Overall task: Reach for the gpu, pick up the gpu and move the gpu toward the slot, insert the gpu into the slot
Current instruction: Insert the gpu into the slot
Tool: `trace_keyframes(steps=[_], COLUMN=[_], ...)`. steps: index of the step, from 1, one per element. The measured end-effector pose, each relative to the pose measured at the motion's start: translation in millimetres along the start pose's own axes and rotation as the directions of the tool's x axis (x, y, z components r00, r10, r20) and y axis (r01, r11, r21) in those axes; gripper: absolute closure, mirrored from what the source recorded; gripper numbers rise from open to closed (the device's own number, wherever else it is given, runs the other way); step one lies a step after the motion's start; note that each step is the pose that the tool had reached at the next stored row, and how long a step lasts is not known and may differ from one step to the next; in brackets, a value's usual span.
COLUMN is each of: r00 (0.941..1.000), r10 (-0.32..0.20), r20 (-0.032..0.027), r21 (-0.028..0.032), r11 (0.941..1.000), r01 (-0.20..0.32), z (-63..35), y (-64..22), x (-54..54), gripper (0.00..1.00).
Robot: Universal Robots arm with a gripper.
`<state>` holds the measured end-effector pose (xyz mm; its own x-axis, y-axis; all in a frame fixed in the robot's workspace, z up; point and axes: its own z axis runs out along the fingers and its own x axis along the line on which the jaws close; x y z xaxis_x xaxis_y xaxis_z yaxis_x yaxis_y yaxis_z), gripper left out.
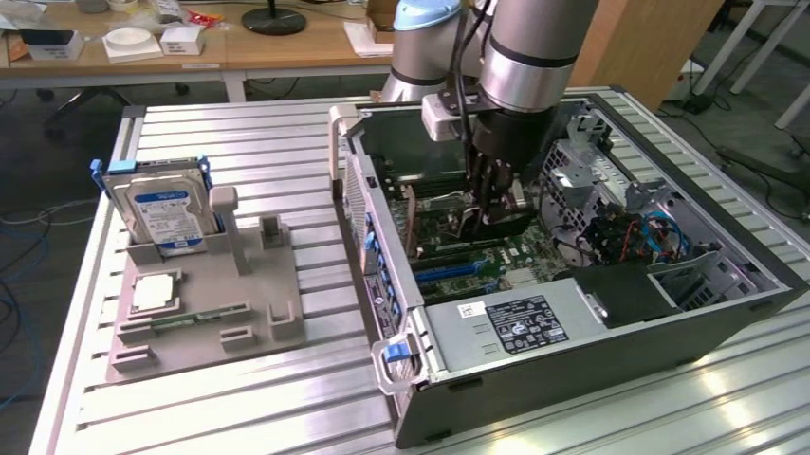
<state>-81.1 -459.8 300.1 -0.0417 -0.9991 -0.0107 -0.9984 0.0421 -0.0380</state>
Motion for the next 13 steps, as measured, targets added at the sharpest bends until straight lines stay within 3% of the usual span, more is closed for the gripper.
trace_keyframes(steps=[13], r00=[1.0], r10=[0.0], r20=[0.0], r21=[-0.0027], r11=[1.0], r01=[0.0], z=[14.7], y=[2.4], x=[6.6], gripper=[0.74])
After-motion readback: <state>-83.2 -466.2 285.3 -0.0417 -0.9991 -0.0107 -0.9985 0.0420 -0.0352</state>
